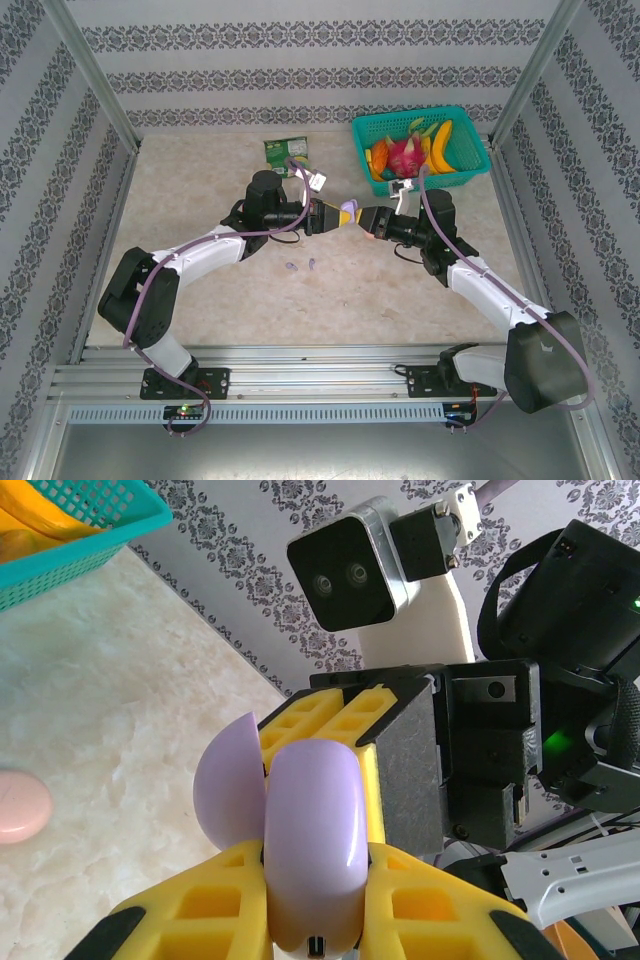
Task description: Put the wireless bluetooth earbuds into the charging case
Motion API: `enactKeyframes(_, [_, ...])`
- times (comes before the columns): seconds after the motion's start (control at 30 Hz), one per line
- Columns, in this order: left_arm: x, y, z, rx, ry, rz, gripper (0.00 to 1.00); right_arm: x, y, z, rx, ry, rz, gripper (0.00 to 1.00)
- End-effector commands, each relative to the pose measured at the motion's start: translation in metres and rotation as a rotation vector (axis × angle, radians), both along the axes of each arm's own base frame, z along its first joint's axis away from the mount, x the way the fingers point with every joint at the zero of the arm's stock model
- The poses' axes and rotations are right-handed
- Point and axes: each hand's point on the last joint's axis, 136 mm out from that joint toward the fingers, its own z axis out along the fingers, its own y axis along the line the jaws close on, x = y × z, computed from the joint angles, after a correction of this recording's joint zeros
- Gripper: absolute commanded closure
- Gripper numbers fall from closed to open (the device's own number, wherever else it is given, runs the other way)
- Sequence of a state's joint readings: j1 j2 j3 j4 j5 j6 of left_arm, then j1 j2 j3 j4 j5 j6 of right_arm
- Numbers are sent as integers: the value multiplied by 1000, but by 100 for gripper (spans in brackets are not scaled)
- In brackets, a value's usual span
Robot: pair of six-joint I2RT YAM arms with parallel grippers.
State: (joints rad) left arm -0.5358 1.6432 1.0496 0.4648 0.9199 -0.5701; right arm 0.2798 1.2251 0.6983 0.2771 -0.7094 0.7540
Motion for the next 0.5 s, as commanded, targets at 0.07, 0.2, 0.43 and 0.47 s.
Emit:
enactKeyframes(0.07, [-5,-9,14,-36,-38,-48,100,2,6,19,-3,-66,16,89])
enactKeyframes(0.2, [-3,-10,11,-30,-29,-45,95,0,6,20,-17,-69,12,92])
enactKeyframes(0.43, [0,-10,8,-22,-28,-22,68,-6,12,24,-73,-80,9,100])
enactKeyframes(0.47, [1,-10,8,-21,-28,-17,66,-7,13,24,-85,-84,9,100])
